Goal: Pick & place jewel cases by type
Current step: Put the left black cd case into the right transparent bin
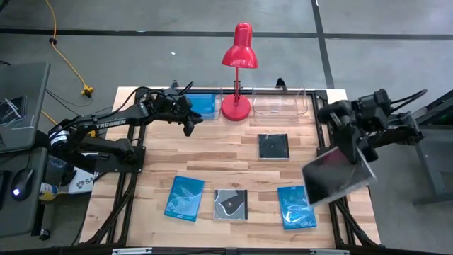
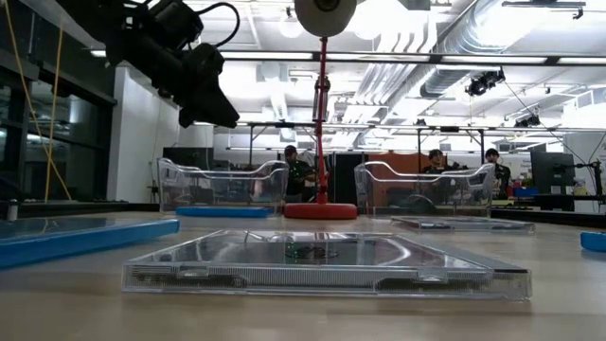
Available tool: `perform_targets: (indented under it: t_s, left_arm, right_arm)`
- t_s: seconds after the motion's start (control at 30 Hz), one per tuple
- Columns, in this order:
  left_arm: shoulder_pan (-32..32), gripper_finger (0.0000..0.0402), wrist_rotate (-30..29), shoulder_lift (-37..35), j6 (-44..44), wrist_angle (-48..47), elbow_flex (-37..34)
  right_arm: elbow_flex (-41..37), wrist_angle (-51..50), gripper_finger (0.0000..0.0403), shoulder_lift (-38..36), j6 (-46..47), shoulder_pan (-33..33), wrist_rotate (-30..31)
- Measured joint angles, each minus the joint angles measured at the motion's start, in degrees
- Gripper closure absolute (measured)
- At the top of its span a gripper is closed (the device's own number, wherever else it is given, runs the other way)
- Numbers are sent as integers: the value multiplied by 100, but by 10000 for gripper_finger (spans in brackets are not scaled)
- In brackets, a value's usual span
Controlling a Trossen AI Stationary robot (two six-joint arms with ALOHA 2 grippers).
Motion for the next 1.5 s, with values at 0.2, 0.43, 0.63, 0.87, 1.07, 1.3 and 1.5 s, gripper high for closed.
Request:
perform_targets:
  t_s: [0.2, 0.43, 0.63, 0.87, 1.07, 1.3, 1.5]
  left_arm:
    - [0, 282, 2, -2, 2, -2, 0]
    - [0, 282, 0, -2, 4, -2, 0]
    - [0, 282, -4, -2, 9, -1, 0]
    - [0, 282, -7, -2, 11, -2, 0]
    - [0, 282, -8, -2, 10, -2, 0]
    - [1, 282, -26, -4, 15, -4, 0]
    - [0, 282, -26, -4, 35, -4, 0]
  right_arm:
    - [0, -101, 400, 6, -15, 15, -256]
    - [0, -251, 401, 6, -20, 10, -233]
    - [0, -587, 401, 4, -24, -198, 667]
    - [0, -1594, 398, -5, -88, -663, 2291]
    - [0, -2759, 399, -190, -507, -942, 4100]
    - [0, -4125, 400, -657, -1205, -1034, 6294]
    - [0, -5175, 400, -1084, -1430, -1034, 8108]
